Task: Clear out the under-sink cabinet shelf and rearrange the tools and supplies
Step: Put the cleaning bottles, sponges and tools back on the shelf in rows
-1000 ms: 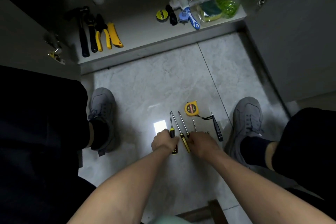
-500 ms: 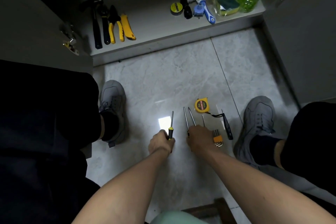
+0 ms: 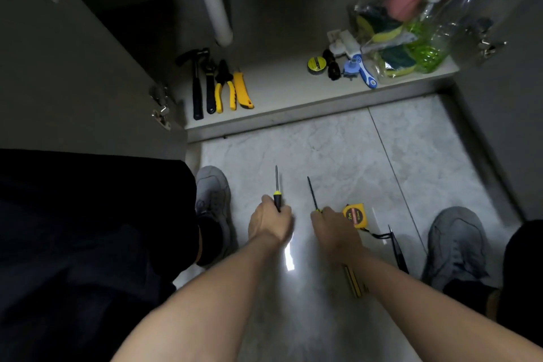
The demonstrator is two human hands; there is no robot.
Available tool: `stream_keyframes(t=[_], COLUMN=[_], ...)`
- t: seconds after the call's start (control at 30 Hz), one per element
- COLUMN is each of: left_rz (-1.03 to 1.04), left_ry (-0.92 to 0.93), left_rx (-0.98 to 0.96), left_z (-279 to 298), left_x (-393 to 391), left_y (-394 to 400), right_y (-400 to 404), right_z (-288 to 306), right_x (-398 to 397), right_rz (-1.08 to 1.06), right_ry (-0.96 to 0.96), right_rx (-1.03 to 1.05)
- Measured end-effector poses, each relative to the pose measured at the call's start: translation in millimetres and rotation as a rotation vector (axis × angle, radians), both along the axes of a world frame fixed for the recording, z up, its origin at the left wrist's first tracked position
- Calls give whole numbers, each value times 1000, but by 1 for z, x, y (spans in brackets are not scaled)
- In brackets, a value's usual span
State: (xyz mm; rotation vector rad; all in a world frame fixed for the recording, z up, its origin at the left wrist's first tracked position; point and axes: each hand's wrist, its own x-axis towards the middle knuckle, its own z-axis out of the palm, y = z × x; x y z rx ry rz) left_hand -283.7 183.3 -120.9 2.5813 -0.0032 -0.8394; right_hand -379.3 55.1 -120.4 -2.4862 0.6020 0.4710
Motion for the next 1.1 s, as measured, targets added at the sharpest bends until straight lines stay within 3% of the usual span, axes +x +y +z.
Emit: stream_keyframes(t=[0.13,0.2,0.3,0.47,0.77,1.1], left_rz=[116,236,329,195,-222,-300], left_ry=[-97,-162,-291,-412,-328,-399], left_rx=[-131,-244,-298,-102,252,240], left_z=[24,39,61,84,66,48], left_x=[55,86,135,222,312,327], left_y=[-16,-30,-58,-93,-117,-111], right_y=[-12,-26,-42,-82,-118,-114], right_z=[22,21,34,52,45,18], right_x=[45,73,109,182,286,309], right_rz=[-201,-260,-408,-307,-167,-161], right_ry=[-224,-139,-258,-276,-235,-215], right_rx=[140,196,210,124,-73,-118])
